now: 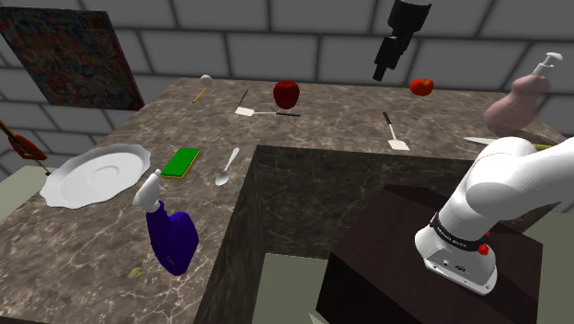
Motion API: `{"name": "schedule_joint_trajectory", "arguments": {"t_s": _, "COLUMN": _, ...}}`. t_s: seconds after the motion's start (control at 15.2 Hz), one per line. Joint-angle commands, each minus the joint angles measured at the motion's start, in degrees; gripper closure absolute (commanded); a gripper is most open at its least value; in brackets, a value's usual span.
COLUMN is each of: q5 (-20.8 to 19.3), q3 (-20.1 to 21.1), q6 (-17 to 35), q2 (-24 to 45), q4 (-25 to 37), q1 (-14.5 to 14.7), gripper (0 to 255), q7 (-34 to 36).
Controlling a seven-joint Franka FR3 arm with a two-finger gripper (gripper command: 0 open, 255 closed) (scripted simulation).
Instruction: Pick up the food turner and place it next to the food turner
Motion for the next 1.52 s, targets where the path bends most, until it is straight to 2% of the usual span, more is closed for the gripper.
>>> {"name": "schedule_joint_trajectory", "arguments": {"t_s": 0.0, "q5": 0.0, "q3": 0.0, "q6": 0.0, "q2": 0.0, "q4": 0.0, "q1": 0.0, "gripper": 0, "q7": 0.0}}
{"name": "schedule_joint_trajectory", "arguments": {"t_s": 0.66, "q5": -2.7, "q3": -4.3, "q6": 13.7, "q2": 6.8, "q4": -8.2, "q1": -9.0, "gripper": 0, "q7": 10.1}}
{"name": "schedule_joint_trajectory", "arguments": {"t_s": 1.45, "q5": -5.4, "q3": -10.3, "q6": 29.9, "q2": 17.6, "q4": -15.3, "q1": -19.6, "gripper": 0, "q7": 22.0}}
